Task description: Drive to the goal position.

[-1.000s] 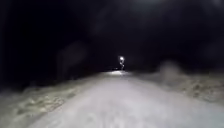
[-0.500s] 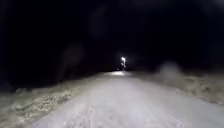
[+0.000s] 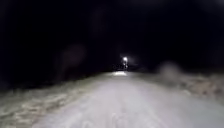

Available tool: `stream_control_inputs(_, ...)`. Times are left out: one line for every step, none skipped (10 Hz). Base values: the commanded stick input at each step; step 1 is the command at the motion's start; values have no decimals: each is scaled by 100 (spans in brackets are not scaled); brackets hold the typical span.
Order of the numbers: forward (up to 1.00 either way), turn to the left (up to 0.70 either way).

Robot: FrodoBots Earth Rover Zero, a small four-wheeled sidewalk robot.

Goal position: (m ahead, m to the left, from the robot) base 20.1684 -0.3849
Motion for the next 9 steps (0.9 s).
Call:
stream_control_inputs(100, 3)
stream_control_inputs(100, 3)
stream_control_inputs(100, 1)
stream_control_inputs(100, 0)
stream_control_inputs(100, 0)
stream_control_inputs(100, 0)
stream_control_inputs(100, 0)
stream_control_inputs(100, 0)
stream_control_inputs(100, 0)
